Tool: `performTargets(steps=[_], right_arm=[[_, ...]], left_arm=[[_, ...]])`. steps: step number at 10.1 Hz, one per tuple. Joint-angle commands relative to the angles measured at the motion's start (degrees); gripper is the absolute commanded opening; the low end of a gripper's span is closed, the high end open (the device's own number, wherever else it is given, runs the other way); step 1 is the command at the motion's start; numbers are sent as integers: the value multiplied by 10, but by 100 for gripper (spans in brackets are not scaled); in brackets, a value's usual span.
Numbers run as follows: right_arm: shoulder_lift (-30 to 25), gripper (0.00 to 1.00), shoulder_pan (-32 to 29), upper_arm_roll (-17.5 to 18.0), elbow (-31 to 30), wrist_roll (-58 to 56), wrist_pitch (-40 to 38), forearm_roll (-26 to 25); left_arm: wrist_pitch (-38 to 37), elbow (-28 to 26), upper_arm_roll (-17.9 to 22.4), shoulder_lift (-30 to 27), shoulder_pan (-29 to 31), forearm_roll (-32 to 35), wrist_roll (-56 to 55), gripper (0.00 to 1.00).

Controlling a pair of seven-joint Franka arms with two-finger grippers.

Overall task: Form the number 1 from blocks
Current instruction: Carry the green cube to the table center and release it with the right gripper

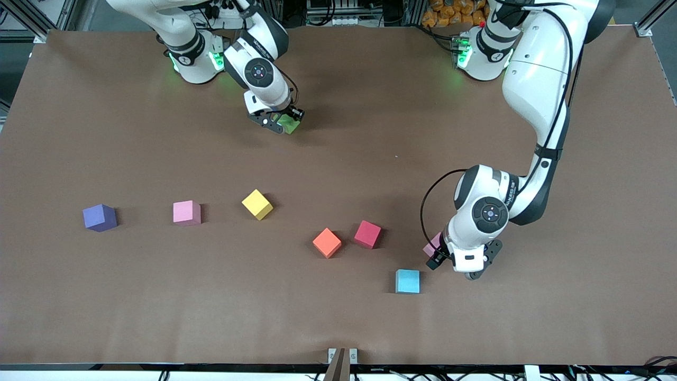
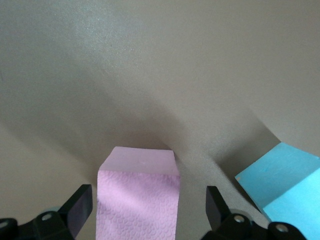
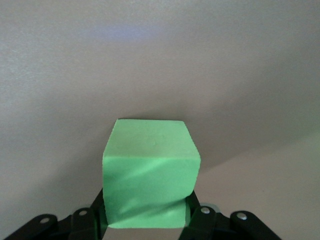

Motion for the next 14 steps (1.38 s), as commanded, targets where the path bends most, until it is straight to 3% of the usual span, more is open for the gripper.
performTargets(steps=[1, 3, 5, 9, 14], right_arm=[[-6, 2, 9, 14, 26, 7, 1, -1], [-5, 1, 34, 34, 59, -2, 1, -17], [3, 1, 57, 47, 66, -29, 7, -79], [56, 1, 109, 43, 100, -17, 11, -86], [139, 1, 175, -29, 186, -20, -8, -169]], left_arm=[[4, 10, 1, 2, -3, 12, -17, 100], [3, 10, 0, 2, -6, 11, -16, 100], [3, 10, 0, 3, -7, 11, -17, 100], [4, 8, 0, 7, -8, 14, -17, 100], [4, 5, 0, 7, -12, 14, -16, 100]])
